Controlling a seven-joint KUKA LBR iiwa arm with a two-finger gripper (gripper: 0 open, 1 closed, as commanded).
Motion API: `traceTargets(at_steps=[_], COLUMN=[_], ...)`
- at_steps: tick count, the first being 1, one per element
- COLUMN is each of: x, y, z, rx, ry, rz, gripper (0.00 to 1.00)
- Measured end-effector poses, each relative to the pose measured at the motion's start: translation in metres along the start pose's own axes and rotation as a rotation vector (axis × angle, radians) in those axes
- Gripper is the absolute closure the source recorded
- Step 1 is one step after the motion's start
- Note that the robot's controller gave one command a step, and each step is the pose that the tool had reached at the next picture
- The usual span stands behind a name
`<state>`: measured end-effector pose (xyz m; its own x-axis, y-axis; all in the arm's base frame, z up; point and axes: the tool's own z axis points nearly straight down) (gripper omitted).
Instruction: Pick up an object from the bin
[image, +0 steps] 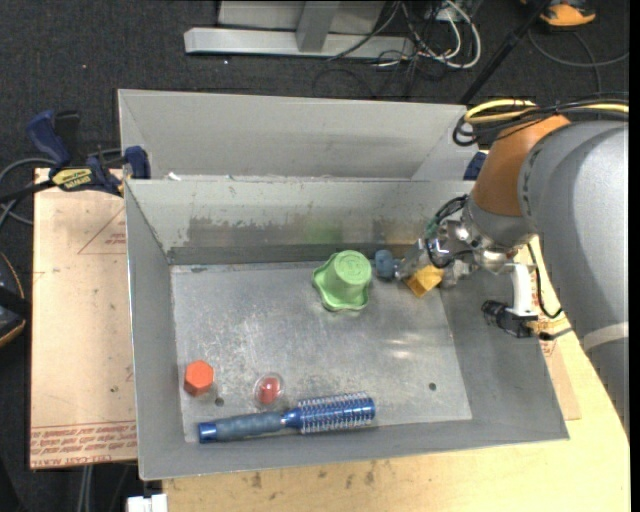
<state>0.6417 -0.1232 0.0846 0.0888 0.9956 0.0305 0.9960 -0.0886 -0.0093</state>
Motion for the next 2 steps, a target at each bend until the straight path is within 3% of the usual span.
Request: traceTargets(at_steps=[1, 2], x=[-0.0025, 0.001], y=[-0.0003, 0.0002], z=[-0.0005, -0.0004], rx=[-0.002, -0.003], ry=[-0.007, 0.001], rz=[-0.001, 0.0], gripper=[1.0, 0.0])
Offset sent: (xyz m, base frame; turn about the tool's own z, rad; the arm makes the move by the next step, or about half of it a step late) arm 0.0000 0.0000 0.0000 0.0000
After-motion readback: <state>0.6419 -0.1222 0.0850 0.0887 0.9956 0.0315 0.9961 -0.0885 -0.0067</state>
